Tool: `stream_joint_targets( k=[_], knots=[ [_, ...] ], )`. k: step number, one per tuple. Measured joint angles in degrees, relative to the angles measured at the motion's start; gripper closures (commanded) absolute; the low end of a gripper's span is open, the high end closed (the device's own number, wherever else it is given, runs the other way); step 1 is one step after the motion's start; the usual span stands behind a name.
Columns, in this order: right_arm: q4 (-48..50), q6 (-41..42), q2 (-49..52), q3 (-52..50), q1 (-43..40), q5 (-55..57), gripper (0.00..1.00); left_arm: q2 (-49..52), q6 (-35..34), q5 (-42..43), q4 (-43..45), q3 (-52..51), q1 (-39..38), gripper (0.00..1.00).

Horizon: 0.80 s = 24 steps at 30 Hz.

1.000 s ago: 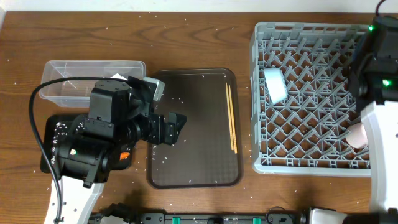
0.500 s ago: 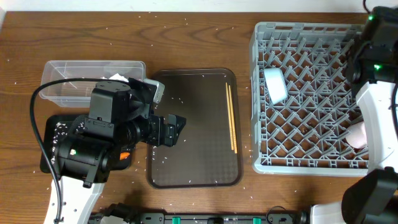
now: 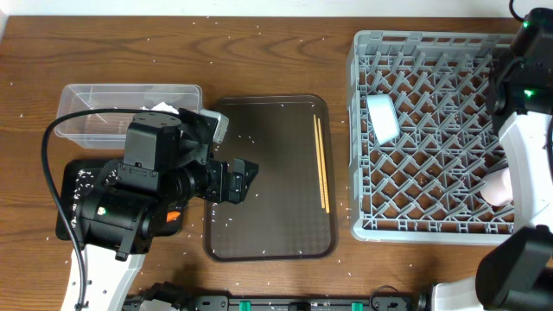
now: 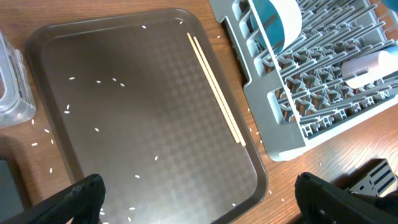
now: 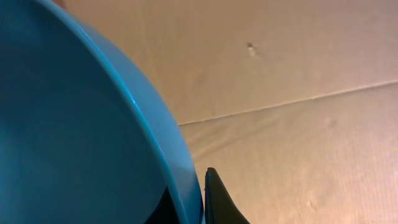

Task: Sort waste into correct bins and load items into the dishwasher rack
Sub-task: 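Lower the blue plate into the rack's far right and release it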

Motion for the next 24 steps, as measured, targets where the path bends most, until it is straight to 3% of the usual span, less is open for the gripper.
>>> stream_joint_targets(
  k=[12,14,16,18,20,24],
  knots=[
    [0.61,-0.02,6.86,-0.68,0.00,0.02,0.98,0.00,0.00,0.02,-1.70,0.00,0.00,0.02],
    [0.92,0.11,6.86,-0.68,0.00,0.02,0.84,0.00,0.00,0.02,-1.84,0.00,0.00,0.02],
    [1.14,0.28,6.86,-0.68,0.15,0.09,0.57,0.00,-0.02,0.00,-1.88,0.00,0.00,0.02],
    [1.22,-0.11,6.86,-0.68,0.48,0.33,0.42,0.00,0.00,0.00,-1.90,0.00,0.00,0.02],
    [1.18,-0.33,6.86,-0.68,1.38,0.55,0.34,0.00,0.00,0.00,-1.92,0.00,0.00,0.02],
    [1.46,-1.57,6.86,-0.70,5.16,1.16,0.31,0.00,0.00,0.02,-2.12,0.00,0.00,0.02]
  ],
)
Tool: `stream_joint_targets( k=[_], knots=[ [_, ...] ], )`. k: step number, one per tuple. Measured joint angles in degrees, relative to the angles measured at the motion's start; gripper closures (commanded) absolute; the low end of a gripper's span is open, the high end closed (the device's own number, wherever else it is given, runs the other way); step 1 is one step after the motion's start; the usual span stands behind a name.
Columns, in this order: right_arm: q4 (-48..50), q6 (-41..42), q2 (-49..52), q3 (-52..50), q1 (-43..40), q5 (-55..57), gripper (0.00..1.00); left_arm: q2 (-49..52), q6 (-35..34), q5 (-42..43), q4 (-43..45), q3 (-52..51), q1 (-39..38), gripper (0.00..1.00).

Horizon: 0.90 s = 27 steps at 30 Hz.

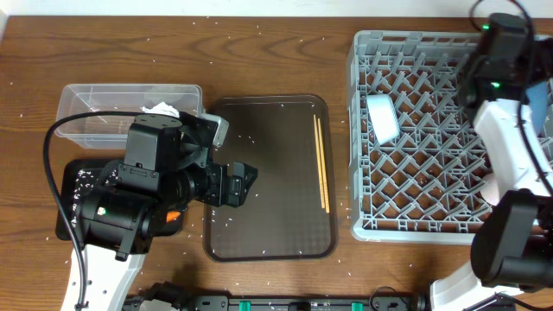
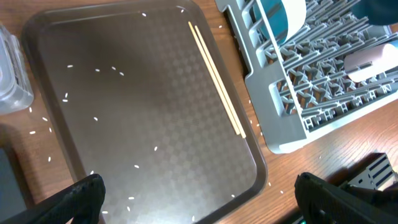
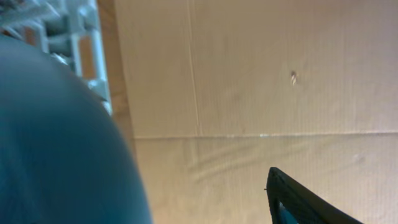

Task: Sort waste into correct bins and load items into the dishwasher rack
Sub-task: 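Lower the blue plate into the rack's far right and release it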

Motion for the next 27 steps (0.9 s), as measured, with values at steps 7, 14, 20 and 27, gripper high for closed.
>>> stream_joint_targets(
  k=[7,14,20,27],
  knots=[
    [8.37,-2.16,0.00,-0.07,7.06,3.98,0.22,0.02,0.00,-0.02,-0.22,0.00,0.00,0.02],
    [20.33,-10.27,0.00,-0.07,13.51,9.22,0.17,0.02,0.00,-0.02,-0.44,0.02,0.00,0.02],
    [36.50,-18.53,0.00,-0.11,16.50,15.10,0.05,0.02,-0.02,0.00,-0.33,0.09,0.00,0.02],
    [70.03,-33.88,-0.04,-0.04,17.73,22.47,0.01,0.02,-0.02,-0.02,0.90,0.44,0.00,0.02]
  ],
)
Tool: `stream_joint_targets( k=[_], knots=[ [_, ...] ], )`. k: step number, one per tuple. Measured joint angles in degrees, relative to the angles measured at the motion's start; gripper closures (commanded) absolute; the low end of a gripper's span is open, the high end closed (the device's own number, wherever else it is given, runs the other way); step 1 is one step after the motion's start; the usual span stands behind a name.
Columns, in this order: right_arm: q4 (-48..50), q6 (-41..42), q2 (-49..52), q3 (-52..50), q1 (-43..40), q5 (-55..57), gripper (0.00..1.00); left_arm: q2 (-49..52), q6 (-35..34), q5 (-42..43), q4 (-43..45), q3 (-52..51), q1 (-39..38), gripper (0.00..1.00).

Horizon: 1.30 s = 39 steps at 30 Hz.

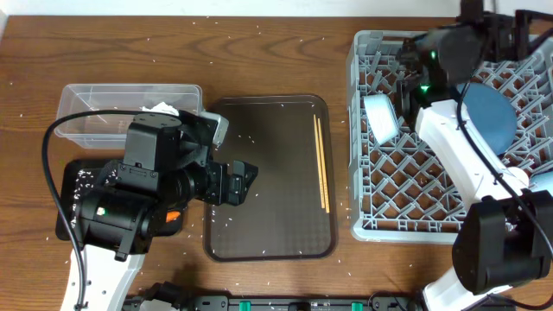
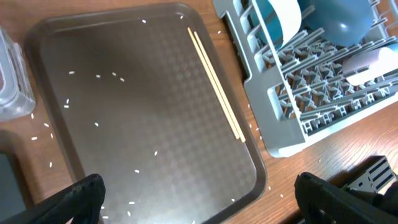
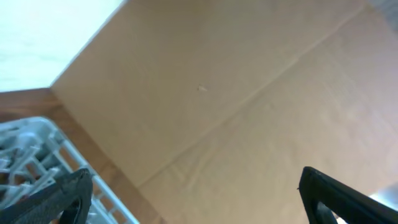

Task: Sort waste into correct bins and load items into the dishwasher rack
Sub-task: 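Lower the blue plate into the rack's far right and release it, then move the right gripper back over the chopsticks on the brown tray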

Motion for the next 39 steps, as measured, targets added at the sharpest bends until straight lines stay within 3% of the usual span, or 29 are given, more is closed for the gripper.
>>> stream_joint_targets(
  k=[2,5,10,16,18,22,26,29,34,39],
  knots=[
    [6.97,-5.22,-0.04,0.07,1.09,1.05,0.01,0.00,0.02,-0.02,0.24,0.85,0.00,0.02],
    [6.58,-9.33,-0.61,0.07,2.86,1.75,0.01,0.00,0.00,-0.48,0.28,2.95,0.00,0.02],
    [-8.20,-12.57,-1.97,0.04,6.36,1.42,0.01,-0.28,0.02,-1.68,0.48,6.10,0.00,0.02],
    [-36.37,-13.70,-3.26,0.26,11.52,-1.44,0.01,-1.05,0.02,-2.01,0.15,6.32,0.00,0.02],
    [-47.50,-12.79,-3.23,0.31,13.70,-3.04,0.01,-1.16,0.02,-2.01,0.17,6.36,0.00,0.02],
    [-59.47,-9.25,-3.23,0.13,17.70,-5.73,0.01,-1.62,0.02,-2.01,0.15,6.40,0.00,0.02],
    [-73.72,0.37,-3.23,0.31,22.80,-9.46,0.01,-2.71,0.00,-3.04,0.15,6.43,0.00,0.02],
    [-87.73,12.11,-3.23,0.35,26.73,-13.57,0.01,-3.67,0.02,-5.03,0.20,6.45,0.00,0.02],
    [-108.61,39.89,-3.23,0.31,31.50,-27.43,0.01,-5.33,0.02,-8.63,-0.15,6.51,0.00,0.02],
    [-115.14,66.14,-3.23,0.28,33.38,-47.19,0.04,-5.75,-0.70,-13.94,-2.43,6.51,0.00,0.02]
  ],
)
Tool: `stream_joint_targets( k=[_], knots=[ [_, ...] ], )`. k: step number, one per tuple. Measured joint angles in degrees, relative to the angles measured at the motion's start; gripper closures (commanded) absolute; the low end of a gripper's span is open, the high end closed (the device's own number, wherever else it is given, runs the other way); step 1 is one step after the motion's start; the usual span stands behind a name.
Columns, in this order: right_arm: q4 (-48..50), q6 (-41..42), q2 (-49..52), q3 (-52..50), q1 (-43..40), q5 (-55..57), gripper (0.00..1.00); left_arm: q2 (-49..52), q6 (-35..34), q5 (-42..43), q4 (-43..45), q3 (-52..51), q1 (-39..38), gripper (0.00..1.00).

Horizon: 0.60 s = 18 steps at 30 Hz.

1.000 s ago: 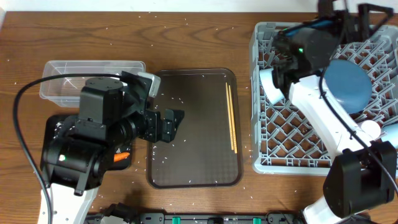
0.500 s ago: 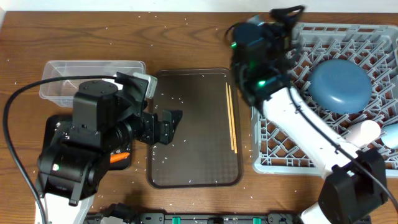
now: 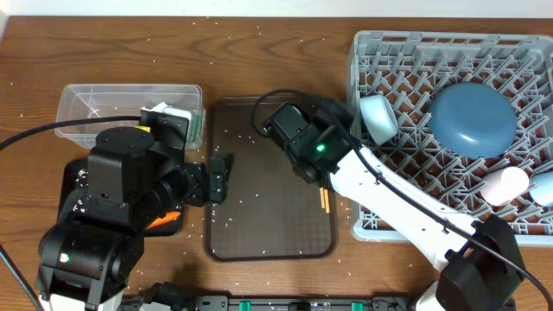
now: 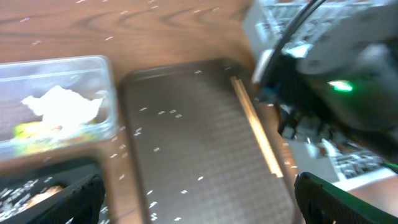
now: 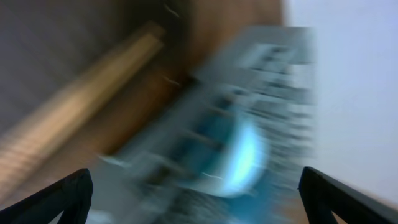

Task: Sort waste into correct bins and load items into the dishwasher rack
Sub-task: 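Move the right gripper back over the chopsticks on the brown tray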

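Observation:
Two wooden chopsticks [image 4: 258, 134] lie along the right side of the dark tray [image 3: 259, 233]; overhead only their near end [image 3: 324, 200] shows under my right arm. My right gripper [image 3: 289, 134] hovers over the tray's far right, open and holding nothing; its wrist view is blurred, showing the chopsticks [image 5: 81, 106] and a blue-white cup [image 5: 239, 152]. The left gripper [image 3: 216, 177] is open at the tray's left edge. A blue bowl [image 3: 471, 121] lies in the grey dishwasher rack [image 3: 363, 220].
A clear bin [image 3: 95, 99] holding white paper waste stands at the back left. In front of it a black bin [image 3: 73, 186] holds an orange scrap. A cup [image 3: 378, 117] and pale dishes [image 3: 505, 183] sit in the rack. Rice grains are scattered around.
My right arm was over the rack's back left corner and now reaches across to the tray, above the chopsticks. The left gripper has drawn back to the left, and its view now takes in both bins.
My right gripper held the blue bowl at the rack's right edge, and the bowl still filled its view a moment later. Then the bowl lay in the rack and the gripper was open, apart from it. Now that gripper is over the tray.

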Motion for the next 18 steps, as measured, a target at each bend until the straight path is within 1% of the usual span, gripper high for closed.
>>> stream_joint_targets(
  k=[3,4,5,6,8,10,13,16,18],
  knots=[
    [-0.33,13.11,-0.11,0.00,0.20,-8.57,0.19,0.11,-1.70,-4.31,-2.60,0.00,0.00,0.02],
    [-0.35,17.92,-0.15,0.00,0.17,-11.17,0.25,0.24,-2.60,-5.90,-3.78,0.00,0.00,0.02],
    [-0.48,23.10,-0.22,0.00,0.00,-13.84,0.34,0.44,-3.80,-7.54,-5.20,0.02,0.00,0.02],
    [-0.59,26.95,-0.28,0.00,-0.13,-15.82,0.40,0.66,-4.85,-8.81,-6.47,0.02,0.00,0.02],
    [-1.75,35.39,-0.37,0.00,-0.79,-19.23,0.46,1.25,-7.32,-11.58,-9.27,0.02,0.00,0.02],
    [-3.56,43.12,-0.39,0.00,-1.84,-20.98,0.49,1.90,-9.53,-13.92,-12.35,0.02,0.00,0.02],
    [-5.20,50.84,-0.42,0.00,-3.67,-22.14,0.50,2.27,-11.85,-15.89,-16.39,0.02,0.42,0.02],
    [-5.03,55.52,-0.42,-0.15,-5.44,-23.67,0.52,2.08,-13.38,-16.83,-19.78,0.02,2.54,0.02],
    [-3.17,57.35,-0.57,-1.11,-6.19,-25.27,0.53,1.75,-13.92,-17.27,-21.03,0.04,5.01,0.02]
  ],
)
